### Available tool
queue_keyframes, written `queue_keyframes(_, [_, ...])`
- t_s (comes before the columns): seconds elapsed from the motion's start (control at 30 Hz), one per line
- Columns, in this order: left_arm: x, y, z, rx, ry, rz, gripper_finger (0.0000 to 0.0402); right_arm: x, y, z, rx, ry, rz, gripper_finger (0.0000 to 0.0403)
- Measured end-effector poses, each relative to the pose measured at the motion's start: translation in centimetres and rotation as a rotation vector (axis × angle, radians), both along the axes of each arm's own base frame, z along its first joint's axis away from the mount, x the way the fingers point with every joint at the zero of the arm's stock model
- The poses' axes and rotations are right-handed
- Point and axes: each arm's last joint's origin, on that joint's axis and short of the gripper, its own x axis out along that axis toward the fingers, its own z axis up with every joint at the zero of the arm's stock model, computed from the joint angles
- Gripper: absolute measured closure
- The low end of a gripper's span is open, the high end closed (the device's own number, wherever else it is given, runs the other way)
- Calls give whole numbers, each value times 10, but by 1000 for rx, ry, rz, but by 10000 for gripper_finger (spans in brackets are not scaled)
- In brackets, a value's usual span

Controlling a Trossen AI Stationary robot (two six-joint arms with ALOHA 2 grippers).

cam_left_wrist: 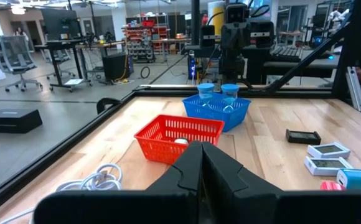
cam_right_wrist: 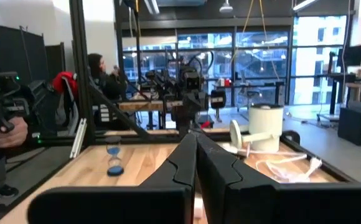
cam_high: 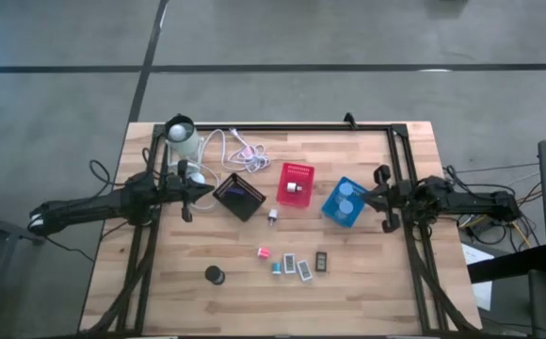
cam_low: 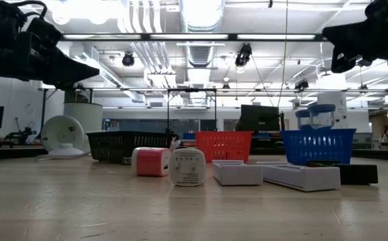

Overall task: Pick & Place Office items
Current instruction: Put the white digital clock into the black basket

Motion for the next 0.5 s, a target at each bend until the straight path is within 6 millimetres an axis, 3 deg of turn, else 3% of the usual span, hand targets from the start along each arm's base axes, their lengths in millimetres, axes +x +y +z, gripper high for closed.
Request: queue_keyframes(0.5, [0,0,1,42,-3,-3,392,0,-1,-5,-7,47,-19,394])
